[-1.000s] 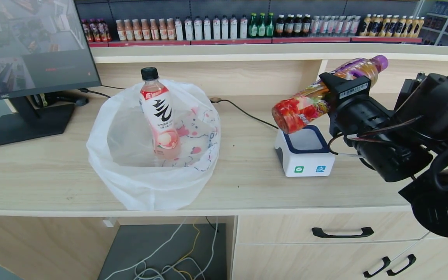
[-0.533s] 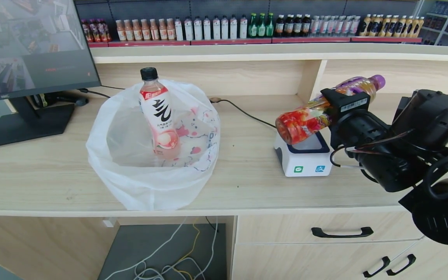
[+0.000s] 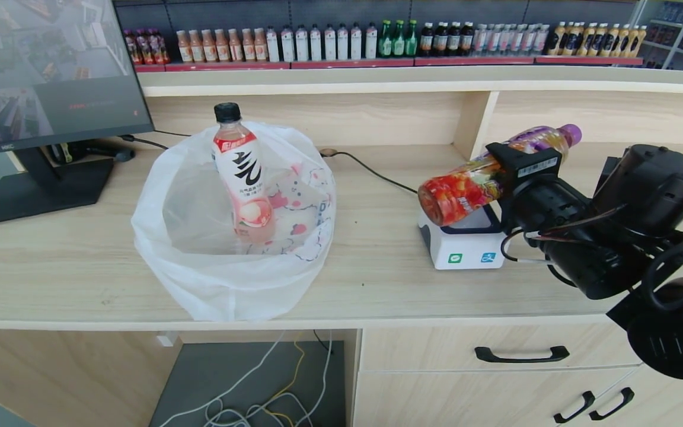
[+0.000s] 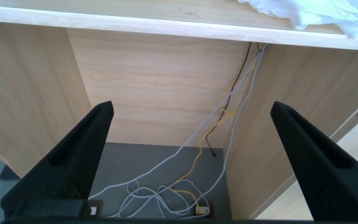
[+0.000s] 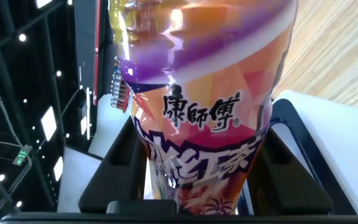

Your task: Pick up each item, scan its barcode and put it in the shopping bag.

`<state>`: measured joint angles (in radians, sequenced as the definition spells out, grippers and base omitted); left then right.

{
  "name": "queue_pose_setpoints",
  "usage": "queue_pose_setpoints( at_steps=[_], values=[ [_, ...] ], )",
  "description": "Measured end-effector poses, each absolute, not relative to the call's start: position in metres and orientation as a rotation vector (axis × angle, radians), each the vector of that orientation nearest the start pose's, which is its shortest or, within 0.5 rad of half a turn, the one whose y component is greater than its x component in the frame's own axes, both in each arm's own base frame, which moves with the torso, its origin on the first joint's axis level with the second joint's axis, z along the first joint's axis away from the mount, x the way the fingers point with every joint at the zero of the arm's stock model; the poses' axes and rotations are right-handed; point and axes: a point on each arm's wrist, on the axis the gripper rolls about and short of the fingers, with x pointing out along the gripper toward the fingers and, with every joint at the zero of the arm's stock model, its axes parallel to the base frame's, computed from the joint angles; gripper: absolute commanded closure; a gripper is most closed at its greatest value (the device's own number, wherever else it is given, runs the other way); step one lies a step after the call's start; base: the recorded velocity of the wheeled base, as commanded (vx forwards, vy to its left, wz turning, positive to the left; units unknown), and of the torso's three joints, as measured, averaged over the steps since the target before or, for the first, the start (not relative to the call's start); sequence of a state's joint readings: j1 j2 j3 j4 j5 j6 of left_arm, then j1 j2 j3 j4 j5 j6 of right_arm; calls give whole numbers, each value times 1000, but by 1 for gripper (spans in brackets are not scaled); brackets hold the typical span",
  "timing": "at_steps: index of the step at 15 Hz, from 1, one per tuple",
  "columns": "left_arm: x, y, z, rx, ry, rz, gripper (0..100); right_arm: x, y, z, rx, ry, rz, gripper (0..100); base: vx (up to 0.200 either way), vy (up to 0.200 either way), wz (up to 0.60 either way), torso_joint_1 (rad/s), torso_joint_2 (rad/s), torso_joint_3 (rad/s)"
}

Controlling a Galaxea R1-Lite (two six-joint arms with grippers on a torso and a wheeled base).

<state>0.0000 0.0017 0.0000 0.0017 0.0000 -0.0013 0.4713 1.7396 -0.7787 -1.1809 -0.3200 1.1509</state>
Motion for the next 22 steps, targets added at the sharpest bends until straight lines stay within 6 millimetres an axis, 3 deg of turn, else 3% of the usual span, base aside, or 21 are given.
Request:
queue_pose_setpoints(
  at_steps=[15,19,22],
  values=[
    [-23,0,75,-1,3,0,0,273,135,216,1235,-82,252,100,0,0,0,0,0,0],
    [-23,0,75,-1,3,0,0,265,139,227,1186,-112,288,100,0,0,0,0,0,0],
    [-23,0,75,-1,3,0,0,247,148,246,1085,-156,360,100,0,0,0,0,0,0]
  ],
)
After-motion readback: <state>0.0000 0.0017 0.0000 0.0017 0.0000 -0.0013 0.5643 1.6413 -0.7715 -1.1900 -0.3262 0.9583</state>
